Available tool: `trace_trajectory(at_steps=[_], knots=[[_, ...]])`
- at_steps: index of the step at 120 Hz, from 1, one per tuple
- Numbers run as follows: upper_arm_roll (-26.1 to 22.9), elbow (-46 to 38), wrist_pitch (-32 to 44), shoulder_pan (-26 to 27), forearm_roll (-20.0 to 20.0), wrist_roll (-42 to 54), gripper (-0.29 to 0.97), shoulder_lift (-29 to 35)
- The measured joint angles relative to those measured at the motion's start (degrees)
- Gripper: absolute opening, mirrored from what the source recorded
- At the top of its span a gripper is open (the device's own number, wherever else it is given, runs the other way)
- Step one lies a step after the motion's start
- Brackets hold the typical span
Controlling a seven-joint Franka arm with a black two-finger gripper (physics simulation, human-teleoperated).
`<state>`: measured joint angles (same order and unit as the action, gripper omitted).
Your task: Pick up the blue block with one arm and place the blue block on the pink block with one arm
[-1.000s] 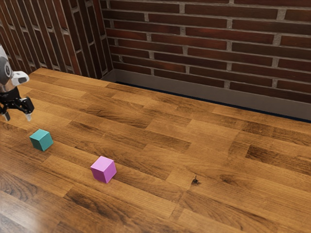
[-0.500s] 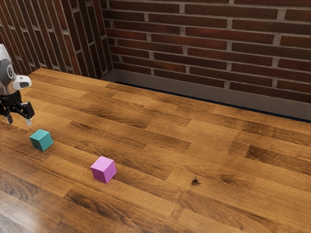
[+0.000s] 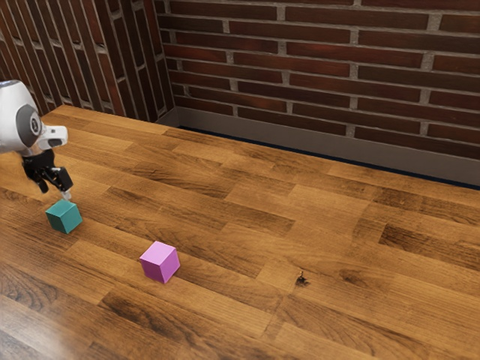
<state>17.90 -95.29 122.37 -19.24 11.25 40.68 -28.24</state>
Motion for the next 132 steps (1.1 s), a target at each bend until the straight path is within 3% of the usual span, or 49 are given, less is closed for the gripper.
trace_trajectory(at_steps=[28, 60, 132], knots=[[-0.40, 0.25, 0.33, -0.42, -2.03, 3.34, 0.62, -0.37], [-0.41, -1.16, 1.05, -0.94, -1.76, 4.28, 0.61, -1.14], [-0.41, -1.86, 2.22, -1.30, -1.46, 0.46, 0.67, -3.85]])
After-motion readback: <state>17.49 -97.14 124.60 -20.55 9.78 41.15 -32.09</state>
